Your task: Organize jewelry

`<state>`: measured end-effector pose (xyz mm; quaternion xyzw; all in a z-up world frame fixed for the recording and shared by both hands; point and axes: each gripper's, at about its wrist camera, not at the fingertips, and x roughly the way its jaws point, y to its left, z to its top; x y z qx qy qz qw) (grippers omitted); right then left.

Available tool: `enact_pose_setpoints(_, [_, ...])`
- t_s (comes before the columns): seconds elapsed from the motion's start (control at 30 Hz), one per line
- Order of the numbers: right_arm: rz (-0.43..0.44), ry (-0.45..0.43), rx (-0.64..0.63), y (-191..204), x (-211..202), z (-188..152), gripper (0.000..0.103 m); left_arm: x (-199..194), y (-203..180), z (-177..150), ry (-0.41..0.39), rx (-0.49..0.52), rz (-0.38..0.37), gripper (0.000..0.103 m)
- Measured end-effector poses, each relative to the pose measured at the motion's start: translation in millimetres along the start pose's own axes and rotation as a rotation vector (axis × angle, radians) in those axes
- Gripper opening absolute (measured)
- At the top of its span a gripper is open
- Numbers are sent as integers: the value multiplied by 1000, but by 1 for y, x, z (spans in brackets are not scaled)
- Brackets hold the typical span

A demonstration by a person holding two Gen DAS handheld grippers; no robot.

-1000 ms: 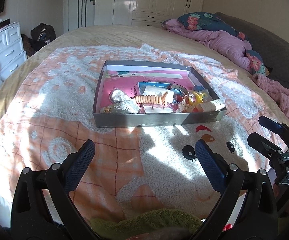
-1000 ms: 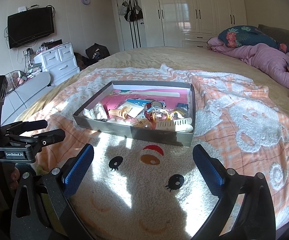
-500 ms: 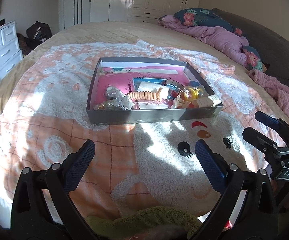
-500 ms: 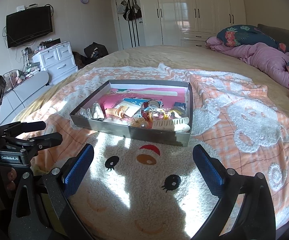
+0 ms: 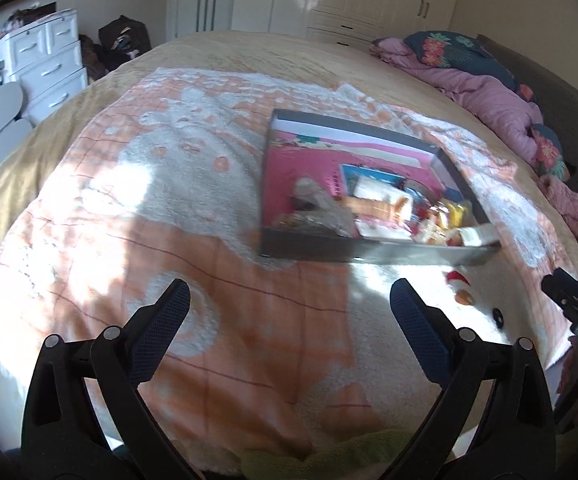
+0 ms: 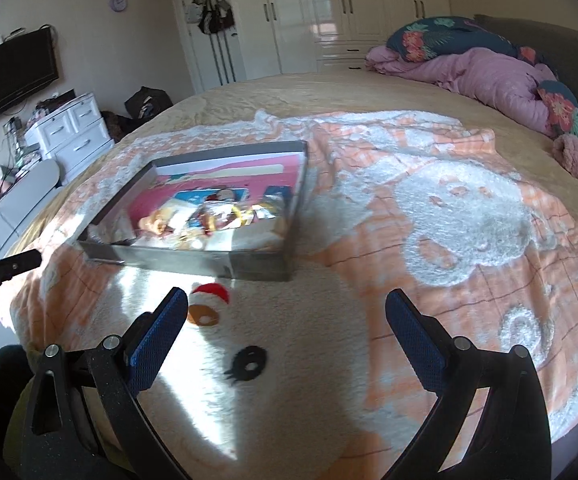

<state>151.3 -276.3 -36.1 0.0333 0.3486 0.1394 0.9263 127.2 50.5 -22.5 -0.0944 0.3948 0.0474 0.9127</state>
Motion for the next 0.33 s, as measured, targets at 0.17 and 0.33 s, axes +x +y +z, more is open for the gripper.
enact_pose_setpoints(0.17, [-151, 21, 94, -76, 18, 14, 98, 25, 65, 24, 30, -111, 165, 94])
enact_pose_setpoints(0.33, [-304, 70, 116, -147, 45, 30, 98, 54, 130, 40, 99, -215, 272, 94])
